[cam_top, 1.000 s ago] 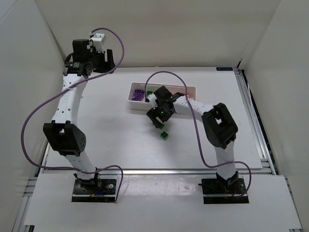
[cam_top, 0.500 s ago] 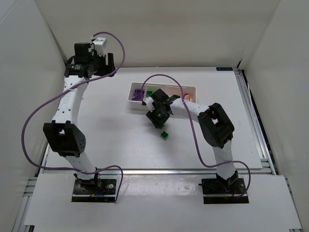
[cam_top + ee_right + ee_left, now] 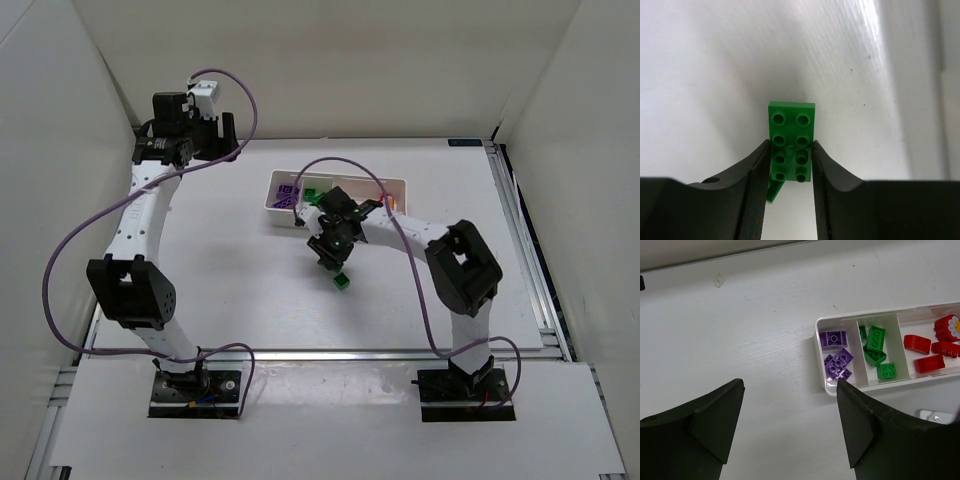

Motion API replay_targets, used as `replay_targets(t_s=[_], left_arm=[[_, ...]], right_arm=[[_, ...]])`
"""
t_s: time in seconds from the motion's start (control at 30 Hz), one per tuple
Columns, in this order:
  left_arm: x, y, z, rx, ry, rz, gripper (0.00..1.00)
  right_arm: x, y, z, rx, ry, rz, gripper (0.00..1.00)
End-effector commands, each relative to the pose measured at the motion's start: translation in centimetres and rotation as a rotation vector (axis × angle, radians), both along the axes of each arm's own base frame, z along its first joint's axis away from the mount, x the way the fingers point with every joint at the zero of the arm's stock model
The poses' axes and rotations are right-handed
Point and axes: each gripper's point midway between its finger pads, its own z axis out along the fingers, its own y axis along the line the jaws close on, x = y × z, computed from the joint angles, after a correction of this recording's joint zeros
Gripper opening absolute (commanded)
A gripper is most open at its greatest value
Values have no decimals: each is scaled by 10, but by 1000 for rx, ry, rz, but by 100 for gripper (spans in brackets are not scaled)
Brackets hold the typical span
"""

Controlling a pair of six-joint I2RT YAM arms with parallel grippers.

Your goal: Sort the legos into containers by color

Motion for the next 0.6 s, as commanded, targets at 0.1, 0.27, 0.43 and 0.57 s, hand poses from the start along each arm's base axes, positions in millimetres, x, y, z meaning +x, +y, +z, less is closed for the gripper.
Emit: replay_targets(t_s=[0.1,0.27,0.43,0.57], left_arm=[[-11,-1,18,-44,-33,12,86],[-19,-8,3,-93,19,10,86],[-22,-10,-4,-102,38,1,86],[-35,-25,-5,-124,67,-108,89]], right_arm=[[23,38,128,309,-152,67,0],[66,53,168,408,-187,-21,0],[116,60,173,419,-242,-102,0],[144,64,144,394,-197,-147,0]])
